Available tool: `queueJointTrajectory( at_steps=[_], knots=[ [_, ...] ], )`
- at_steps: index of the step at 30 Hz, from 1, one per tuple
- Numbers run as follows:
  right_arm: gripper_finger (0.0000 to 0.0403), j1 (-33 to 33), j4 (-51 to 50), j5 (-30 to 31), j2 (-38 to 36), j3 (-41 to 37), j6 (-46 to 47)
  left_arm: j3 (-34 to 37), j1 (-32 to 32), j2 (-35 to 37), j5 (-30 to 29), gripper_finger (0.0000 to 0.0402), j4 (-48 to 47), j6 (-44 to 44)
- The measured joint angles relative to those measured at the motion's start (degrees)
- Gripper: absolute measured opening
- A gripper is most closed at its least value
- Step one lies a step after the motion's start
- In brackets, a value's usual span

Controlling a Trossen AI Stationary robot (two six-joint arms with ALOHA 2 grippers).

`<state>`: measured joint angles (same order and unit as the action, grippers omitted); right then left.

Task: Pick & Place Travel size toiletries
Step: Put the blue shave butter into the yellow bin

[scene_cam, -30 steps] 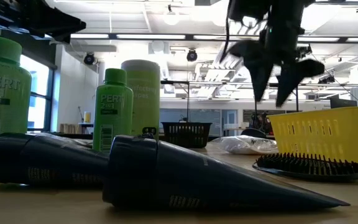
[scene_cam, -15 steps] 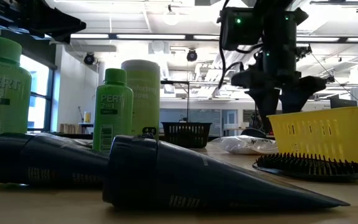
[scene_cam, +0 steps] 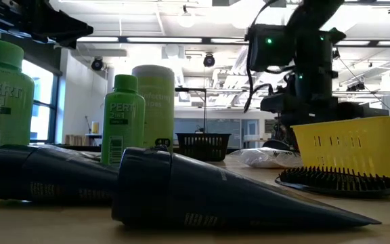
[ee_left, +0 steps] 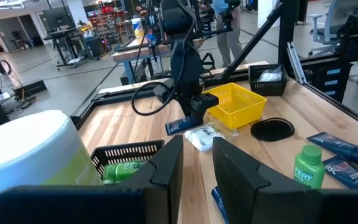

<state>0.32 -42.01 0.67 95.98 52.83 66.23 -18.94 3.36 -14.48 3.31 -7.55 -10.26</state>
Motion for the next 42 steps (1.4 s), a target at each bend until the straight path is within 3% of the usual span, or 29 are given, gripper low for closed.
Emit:
queueJointTrajectory(
  at_steps=[8, 21, 32, 42],
  knots=[
    [0.0221, 0.00, 4.22, -0.84, -0.11, -2.20, 1.26, 0.00, 0.02, 0.00, 0.02, 0.0084, 0.02, -0.10],
    [0.0139, 0.00, 3.92, -0.62, -0.11, -2.32, 1.06, 0.00, 0.01, 0.00, 0.17, 0.0084, -0.04, -1.57],
    [0.0146, 0.00, 4.38, 0.57, -0.11, -2.31, 1.34, 0.00, 0.00, 0.00, 0.13, 0.0084, -0.04, -1.62],
    [0.0127, -0.51, 5.42, 4.56, -3.08, -1.53, 0.86, 0.00, 0.00, 0.00, -0.04, 0.0084, 0.02, -1.68]
  ],
)
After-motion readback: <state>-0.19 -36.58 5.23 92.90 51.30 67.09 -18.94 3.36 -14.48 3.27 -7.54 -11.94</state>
